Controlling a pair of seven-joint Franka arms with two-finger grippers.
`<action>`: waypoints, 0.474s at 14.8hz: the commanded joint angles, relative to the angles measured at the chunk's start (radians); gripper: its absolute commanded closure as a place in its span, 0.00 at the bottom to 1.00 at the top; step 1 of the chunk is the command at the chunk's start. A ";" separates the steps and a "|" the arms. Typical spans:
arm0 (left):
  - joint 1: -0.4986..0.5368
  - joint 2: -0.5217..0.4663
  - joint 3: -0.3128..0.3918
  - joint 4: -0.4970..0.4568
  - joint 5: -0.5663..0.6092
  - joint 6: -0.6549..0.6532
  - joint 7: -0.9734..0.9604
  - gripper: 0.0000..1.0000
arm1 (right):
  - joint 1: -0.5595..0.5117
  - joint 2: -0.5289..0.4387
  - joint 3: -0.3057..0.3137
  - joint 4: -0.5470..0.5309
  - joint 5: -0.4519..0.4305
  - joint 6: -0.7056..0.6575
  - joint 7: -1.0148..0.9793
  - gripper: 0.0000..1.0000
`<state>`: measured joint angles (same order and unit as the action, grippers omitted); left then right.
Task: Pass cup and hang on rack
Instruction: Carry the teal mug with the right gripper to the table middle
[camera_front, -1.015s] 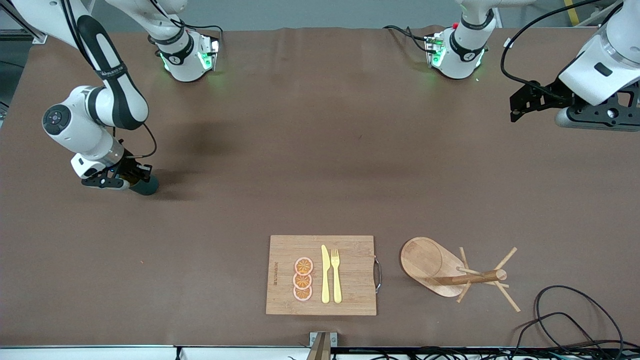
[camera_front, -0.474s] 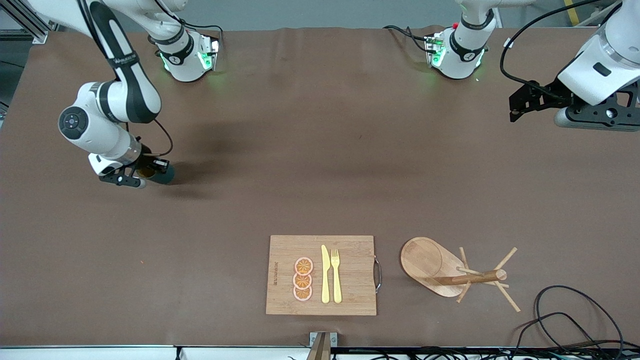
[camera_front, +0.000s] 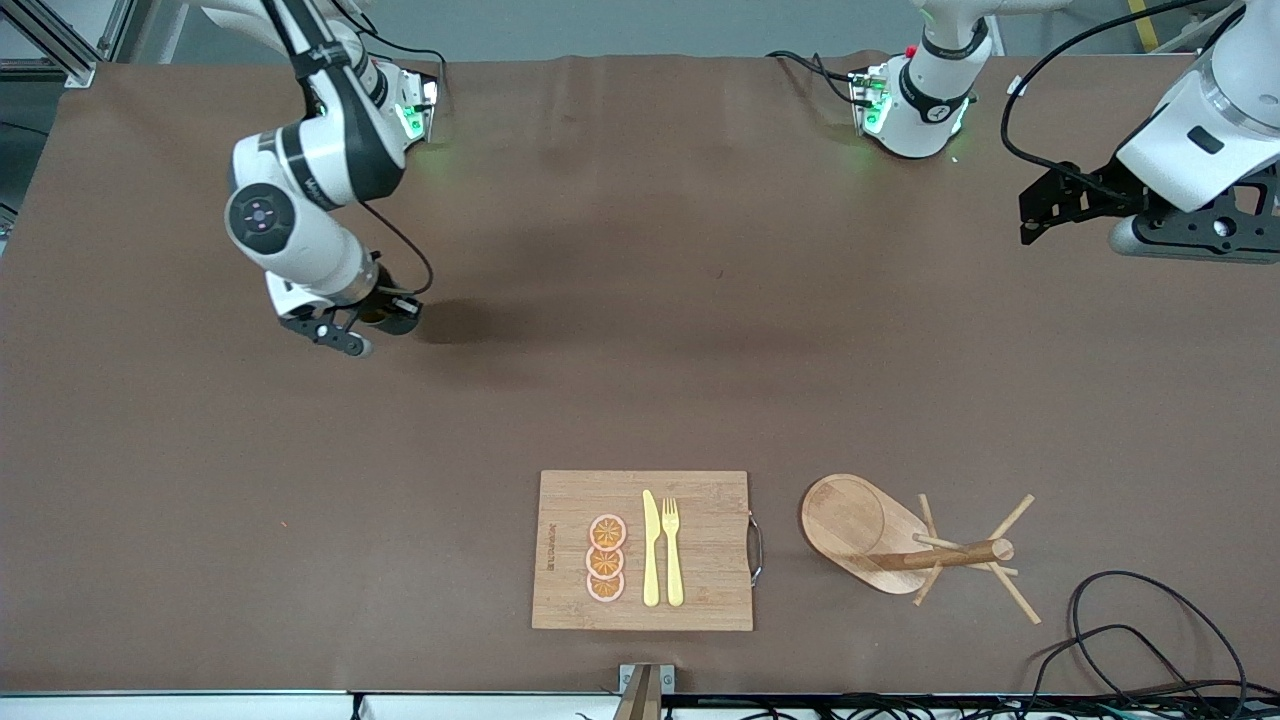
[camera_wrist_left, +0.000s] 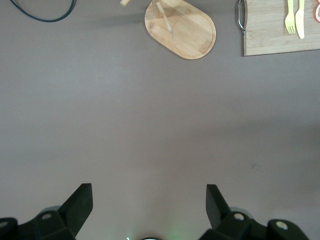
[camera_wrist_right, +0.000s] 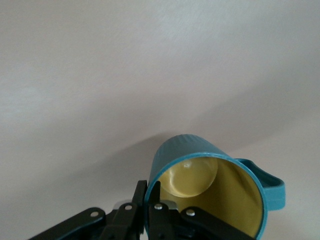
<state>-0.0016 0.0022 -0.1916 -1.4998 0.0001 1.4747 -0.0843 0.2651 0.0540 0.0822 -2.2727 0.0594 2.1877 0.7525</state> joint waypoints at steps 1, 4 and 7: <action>0.006 0.004 -0.009 0.012 0.017 -0.011 -0.006 0.00 | 0.112 0.006 -0.009 0.079 -0.007 -0.061 0.227 1.00; 0.008 0.004 -0.009 0.012 0.017 -0.011 -0.006 0.00 | 0.267 0.087 -0.009 0.229 0.005 -0.123 0.521 1.00; 0.008 0.004 -0.008 0.012 0.017 -0.011 -0.003 0.00 | 0.426 0.277 -0.009 0.463 0.042 -0.155 0.843 1.00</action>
<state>0.0005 0.0027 -0.1915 -1.4998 0.0001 1.4747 -0.0843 0.6048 0.1655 0.0843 -1.9943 0.0786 2.0708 1.4248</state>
